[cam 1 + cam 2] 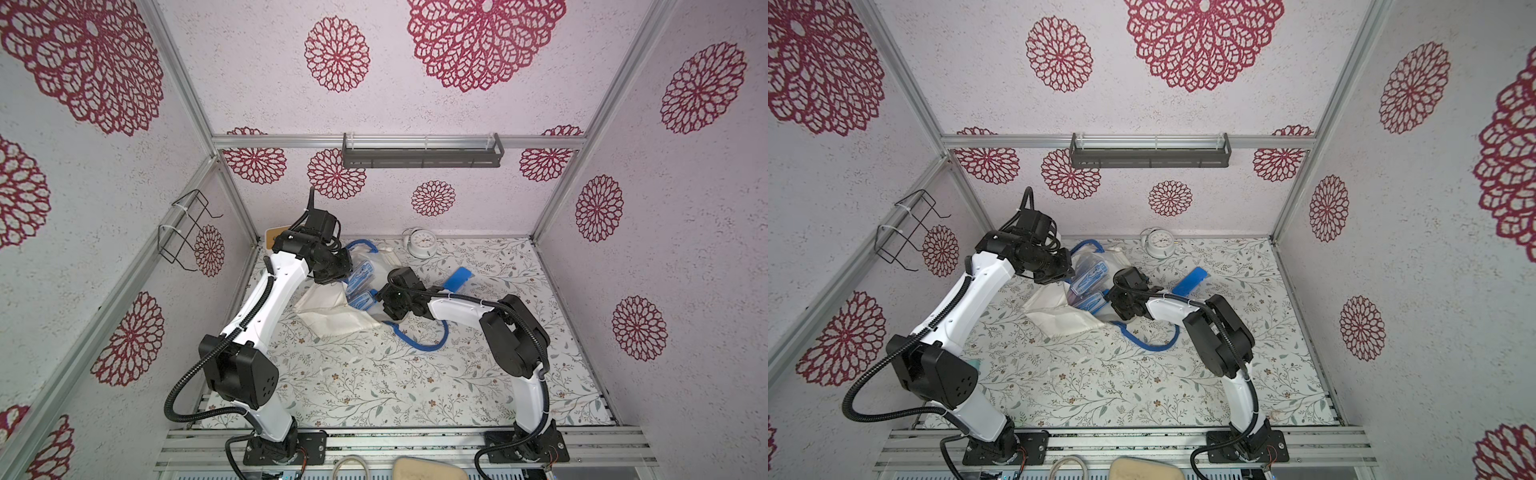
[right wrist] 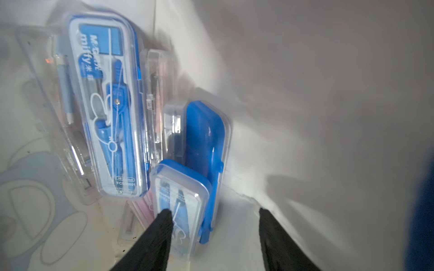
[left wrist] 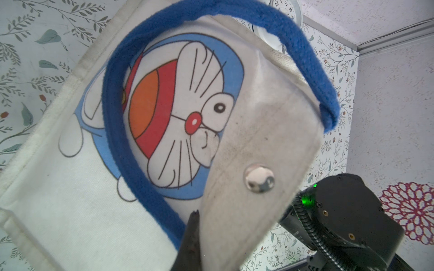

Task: Take out the compass set from the canvas bag
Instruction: Pick up the compass set from the canvas bag.

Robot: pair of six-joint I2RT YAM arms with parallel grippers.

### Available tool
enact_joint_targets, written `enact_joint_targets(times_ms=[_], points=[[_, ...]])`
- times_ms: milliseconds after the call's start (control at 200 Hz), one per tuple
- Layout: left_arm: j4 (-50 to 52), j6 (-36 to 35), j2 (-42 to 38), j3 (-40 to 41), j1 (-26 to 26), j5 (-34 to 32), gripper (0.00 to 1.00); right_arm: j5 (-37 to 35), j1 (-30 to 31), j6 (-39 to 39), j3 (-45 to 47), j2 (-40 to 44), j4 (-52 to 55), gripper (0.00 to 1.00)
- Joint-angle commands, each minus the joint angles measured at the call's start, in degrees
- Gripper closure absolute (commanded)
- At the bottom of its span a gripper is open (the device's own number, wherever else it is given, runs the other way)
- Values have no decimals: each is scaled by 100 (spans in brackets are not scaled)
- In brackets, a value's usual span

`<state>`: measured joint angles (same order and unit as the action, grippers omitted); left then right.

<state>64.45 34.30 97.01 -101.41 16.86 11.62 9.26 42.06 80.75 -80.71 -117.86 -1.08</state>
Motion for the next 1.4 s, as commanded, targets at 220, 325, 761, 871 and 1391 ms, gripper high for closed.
enact_joint_targets(times_ms=[220,325,761,871,1391], points=[[46,71,-183,-16,16,348,100,233,-106,564,-249,-529,-844,38],[42,72,-194,7,25,388,100,235,-102,658,-223,-613,-1186,38],[35,-81,-270,72,-6,461,100,58,-85,521,-245,-544,-2283,73],[35,-103,-303,70,-34,472,100,58,-68,529,-220,-562,-2278,83],[40,-169,-479,185,-369,530,100,-73,-80,277,410,285,-2239,92]])
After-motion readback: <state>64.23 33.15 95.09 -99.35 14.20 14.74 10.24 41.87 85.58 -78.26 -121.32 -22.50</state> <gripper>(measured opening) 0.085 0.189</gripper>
